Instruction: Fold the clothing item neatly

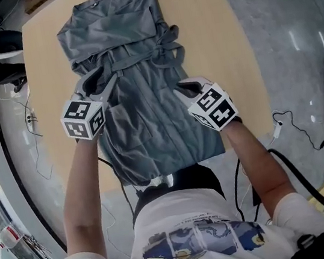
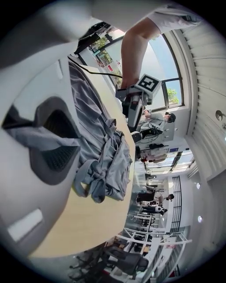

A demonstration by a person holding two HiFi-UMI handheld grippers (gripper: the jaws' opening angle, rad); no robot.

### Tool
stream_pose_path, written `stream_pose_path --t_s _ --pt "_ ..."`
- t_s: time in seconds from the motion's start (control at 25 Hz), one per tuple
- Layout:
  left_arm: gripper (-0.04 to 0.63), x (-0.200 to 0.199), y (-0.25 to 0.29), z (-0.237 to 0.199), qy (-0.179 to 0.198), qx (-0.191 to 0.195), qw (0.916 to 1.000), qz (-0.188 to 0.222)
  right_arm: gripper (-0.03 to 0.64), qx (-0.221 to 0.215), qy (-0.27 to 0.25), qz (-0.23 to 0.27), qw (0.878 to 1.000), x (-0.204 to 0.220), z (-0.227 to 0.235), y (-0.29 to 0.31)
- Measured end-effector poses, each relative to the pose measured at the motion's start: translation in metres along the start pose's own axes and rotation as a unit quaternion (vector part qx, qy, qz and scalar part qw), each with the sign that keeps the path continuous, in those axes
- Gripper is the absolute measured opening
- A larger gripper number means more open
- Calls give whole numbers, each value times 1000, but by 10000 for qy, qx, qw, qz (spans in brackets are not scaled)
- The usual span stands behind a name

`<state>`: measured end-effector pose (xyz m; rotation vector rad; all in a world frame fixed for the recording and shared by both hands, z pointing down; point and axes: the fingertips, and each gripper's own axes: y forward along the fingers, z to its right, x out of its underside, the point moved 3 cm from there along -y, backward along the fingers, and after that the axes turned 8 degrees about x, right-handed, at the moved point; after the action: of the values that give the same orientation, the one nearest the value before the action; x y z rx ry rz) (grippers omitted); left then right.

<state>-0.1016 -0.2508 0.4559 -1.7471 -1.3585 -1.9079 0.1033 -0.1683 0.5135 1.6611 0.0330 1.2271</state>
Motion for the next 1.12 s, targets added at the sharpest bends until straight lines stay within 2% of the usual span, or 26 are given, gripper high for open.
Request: stream_pose_path --t_s 0.12,0.36,0.68,0.92,1.12 --pt "184 20 -39 26 -72 47 10000 45 52 73 -55 -51 9999 5 -24 -11" --pt "184 63 -119 77 45 80 9999 59 54 285 -71 6 9996 20 -81 -35" --pt "184 111 -220 149 34 248 9996 126 54 507 -5 215 9985 36 -174 -94" --pt "184 155 -265 195 -186 376 9990 144 54 768 -16 149 9969 67 -215 -140" --pt "184 207 -279 231 -481 571 9972 -78 54 973 171 -48 9951 107 -235 -170"
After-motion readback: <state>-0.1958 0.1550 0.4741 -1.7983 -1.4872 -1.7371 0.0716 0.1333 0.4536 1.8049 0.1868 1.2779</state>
